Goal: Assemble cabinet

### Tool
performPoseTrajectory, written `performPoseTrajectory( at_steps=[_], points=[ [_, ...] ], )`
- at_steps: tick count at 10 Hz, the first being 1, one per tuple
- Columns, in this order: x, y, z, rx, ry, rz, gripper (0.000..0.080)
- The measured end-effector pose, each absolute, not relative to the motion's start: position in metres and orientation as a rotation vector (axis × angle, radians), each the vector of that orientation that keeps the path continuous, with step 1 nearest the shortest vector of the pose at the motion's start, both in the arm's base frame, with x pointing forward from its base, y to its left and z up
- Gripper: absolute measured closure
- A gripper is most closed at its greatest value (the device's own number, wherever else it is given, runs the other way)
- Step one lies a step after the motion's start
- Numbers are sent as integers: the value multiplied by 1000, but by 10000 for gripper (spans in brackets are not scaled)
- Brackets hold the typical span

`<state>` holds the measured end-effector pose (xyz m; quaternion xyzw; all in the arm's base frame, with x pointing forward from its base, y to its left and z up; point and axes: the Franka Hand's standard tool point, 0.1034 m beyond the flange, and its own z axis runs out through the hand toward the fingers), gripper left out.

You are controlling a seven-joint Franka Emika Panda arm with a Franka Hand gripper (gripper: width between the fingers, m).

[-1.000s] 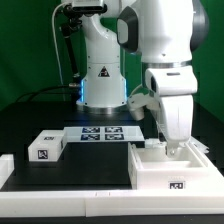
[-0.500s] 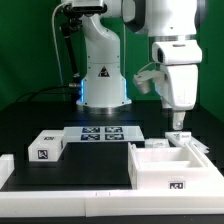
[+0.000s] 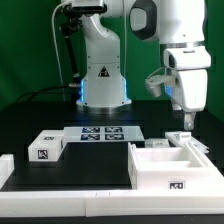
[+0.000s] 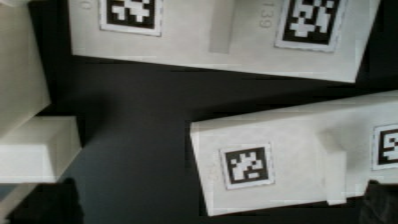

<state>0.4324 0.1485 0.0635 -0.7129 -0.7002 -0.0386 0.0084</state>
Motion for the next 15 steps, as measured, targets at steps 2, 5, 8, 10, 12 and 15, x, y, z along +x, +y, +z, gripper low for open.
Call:
performPoseTrajectory(
  at_steps=[2,5,8,10,12,15],
  points=[
    [429,146,58,-2173,-2234,-108,2],
    [402,156,44,-2100,-2276,-118,2],
    [382,169,19,-2072,-2247,-134,2],
    [379,172,14,-2097,-2213,-151,27],
    [379,170,11,-2101,-2203,-140,200],
    [378,169,9,-2102,-2196,-139,516]
  ],
)
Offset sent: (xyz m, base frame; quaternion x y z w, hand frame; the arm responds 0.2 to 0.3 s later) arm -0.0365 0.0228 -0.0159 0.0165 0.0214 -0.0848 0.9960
